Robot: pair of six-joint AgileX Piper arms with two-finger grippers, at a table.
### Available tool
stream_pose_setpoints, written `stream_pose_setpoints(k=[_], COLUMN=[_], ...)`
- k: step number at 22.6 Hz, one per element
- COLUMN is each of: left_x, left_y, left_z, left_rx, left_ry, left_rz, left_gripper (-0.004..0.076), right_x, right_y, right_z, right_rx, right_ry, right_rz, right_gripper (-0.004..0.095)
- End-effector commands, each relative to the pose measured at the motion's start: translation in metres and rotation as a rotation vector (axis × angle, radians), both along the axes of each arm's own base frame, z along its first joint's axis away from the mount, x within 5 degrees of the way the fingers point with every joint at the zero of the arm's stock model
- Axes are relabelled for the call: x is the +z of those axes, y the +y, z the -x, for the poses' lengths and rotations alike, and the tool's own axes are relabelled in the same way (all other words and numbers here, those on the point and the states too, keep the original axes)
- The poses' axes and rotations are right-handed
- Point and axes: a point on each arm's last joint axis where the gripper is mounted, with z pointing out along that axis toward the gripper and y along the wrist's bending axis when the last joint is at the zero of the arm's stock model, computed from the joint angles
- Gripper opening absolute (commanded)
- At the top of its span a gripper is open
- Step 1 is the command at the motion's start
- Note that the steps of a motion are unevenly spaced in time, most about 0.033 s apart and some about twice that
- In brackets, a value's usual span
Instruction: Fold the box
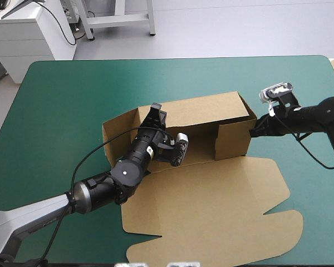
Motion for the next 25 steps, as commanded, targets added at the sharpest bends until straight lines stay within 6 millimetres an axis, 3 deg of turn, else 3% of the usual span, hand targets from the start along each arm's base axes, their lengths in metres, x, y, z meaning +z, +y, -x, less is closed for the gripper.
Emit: stream_pose_setpoints(k=[1, 5, 8, 12, 14, 25], left_x=[0.022, 0.021, 0.021, 0.022, 0.021, 0.021], left_y=[0.003, 0.003, 0.003, 0.003, 0.003, 0.003], left_z=[0.0, 0.0, 0.0, 0.0, 0.0, 0.0], left_rx=[-0.01, -0.012, -0.012, -0.01, -0.012, -0.012], left_ry=[-0.102, -0.101, -0.101, -0.102, -0.101, -0.101], left_rz=[-0.007, -0.007, -0.007, -0.007, -0.007, -0.007], left_gripper=[-0.0008, -0.0008, -0.0008, -0.0008, -0.0008, -0.0008], right_x=[0.012, 0.004, 0.004, 0.005, 0.006, -0.001], right_y=[0.004, 0.006, 0.007, 0.005, 0.004, 0.016], right_z=[0.018, 0.026, 0.027, 0.026, 0.023, 0.023], right_rx=[0.031, 0.086, 0.104, 0.128, 0.113, 0.109], right_ry=[-0.132, -0.125, -0.119, -0.156, -0.188, -0.158], right_rz=[-0.012, 0.013, 0.014, 0.062, 0.075, -0.004], right_gripper=[-0.0002, 0.0017, 0.0115, 0.0581, 0.069, 0.0698])
